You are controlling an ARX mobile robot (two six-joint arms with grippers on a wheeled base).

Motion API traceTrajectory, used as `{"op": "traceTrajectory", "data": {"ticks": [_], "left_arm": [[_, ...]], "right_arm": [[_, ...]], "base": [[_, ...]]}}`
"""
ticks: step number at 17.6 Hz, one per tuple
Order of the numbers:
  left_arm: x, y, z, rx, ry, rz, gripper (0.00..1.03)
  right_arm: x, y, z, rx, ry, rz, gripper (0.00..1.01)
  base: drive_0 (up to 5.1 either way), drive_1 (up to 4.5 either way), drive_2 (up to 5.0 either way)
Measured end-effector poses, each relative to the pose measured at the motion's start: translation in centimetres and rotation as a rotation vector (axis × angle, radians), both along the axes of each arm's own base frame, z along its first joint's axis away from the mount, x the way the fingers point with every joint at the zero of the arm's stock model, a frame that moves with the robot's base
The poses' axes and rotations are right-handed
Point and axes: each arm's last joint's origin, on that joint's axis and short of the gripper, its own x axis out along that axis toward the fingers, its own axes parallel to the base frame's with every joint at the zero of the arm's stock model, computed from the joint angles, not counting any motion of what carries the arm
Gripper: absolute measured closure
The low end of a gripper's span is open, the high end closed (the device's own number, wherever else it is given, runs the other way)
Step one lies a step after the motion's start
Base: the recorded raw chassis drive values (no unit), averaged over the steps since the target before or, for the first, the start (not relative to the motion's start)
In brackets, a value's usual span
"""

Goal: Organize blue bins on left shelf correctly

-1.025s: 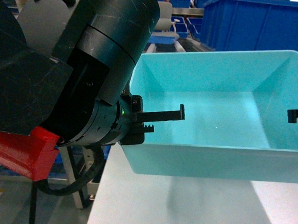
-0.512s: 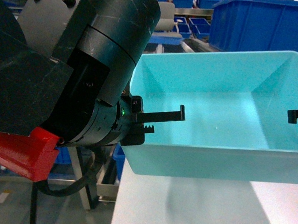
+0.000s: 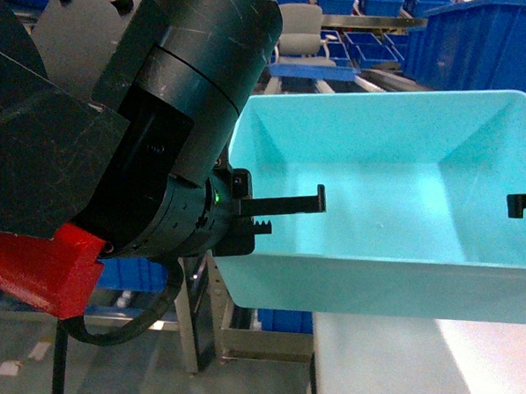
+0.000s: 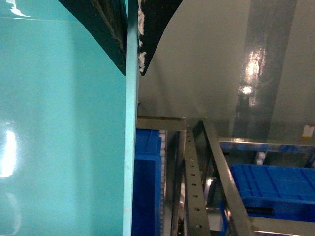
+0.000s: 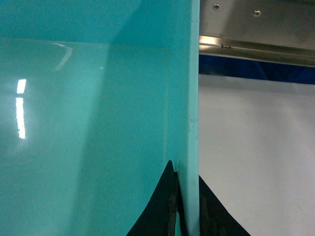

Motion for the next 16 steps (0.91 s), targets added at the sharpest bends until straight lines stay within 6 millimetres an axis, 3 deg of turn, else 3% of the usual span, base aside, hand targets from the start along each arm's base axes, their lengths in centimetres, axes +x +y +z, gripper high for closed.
{"op": "traceTrajectory", "data": {"ticks": [16], "left_arm": [[-0.01, -0.01, 0.0, 0.001, 0.0, 0.0, 1.01]], "right_arm": [[-0.01, 0.0, -0.01, -0.001, 0.0, 0.0, 0.99]], "base": [[-5.0, 2.41, 2.4]]}}
